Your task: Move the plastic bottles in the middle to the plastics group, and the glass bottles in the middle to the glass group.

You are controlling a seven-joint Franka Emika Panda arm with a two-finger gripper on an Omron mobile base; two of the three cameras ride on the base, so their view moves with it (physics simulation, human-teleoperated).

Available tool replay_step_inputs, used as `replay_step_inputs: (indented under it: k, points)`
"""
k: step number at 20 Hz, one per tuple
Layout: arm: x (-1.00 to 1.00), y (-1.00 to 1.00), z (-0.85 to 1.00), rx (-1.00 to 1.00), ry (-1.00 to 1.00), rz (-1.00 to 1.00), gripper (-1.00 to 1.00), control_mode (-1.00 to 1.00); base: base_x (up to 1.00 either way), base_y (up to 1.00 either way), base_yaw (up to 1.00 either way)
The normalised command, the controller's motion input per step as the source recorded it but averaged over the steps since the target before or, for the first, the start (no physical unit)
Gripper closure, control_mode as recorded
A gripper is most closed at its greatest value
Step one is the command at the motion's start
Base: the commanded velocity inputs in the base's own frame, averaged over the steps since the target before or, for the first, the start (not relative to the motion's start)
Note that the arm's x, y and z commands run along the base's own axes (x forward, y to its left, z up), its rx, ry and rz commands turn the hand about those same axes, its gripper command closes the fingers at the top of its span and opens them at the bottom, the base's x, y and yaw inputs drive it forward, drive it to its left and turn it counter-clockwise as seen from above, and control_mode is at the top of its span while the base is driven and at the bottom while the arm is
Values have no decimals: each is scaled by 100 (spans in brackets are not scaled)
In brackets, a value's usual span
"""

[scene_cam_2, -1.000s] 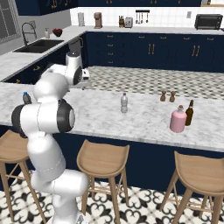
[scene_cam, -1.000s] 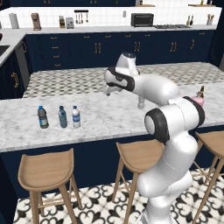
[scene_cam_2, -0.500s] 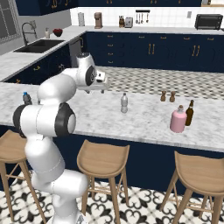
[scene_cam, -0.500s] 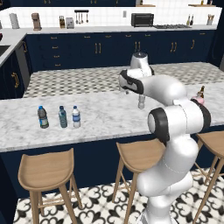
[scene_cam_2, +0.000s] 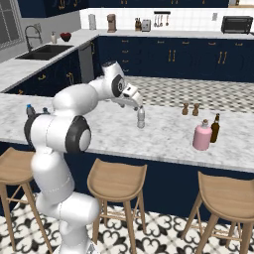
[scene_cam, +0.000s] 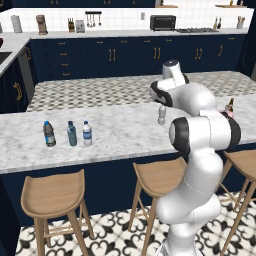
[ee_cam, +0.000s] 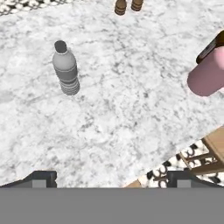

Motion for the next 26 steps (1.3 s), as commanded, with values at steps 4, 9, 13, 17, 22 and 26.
replay_step_inputs:
  k: [4, 9, 13, 17, 22, 26]
  points:
    - [55, -28, -7, 21, -3, -7, -100, -100, 0, 0, 0]
    - [93, -18, -8, 11, 3, 2, -100, -100, 0, 0, 0]
    - [36, -17, -6, 0, 4, 19, -100, -100, 0, 0, 0]
    - [32, 2, -20, 0, 5, 34, -100, -100, 0, 0, 0]
    - [37, 4, -26, -2, 1, 34, -100, -100, 0, 0, 0]
    - [1, -6, -28, -2, -3, 15, -100, -100, 0, 0, 0]
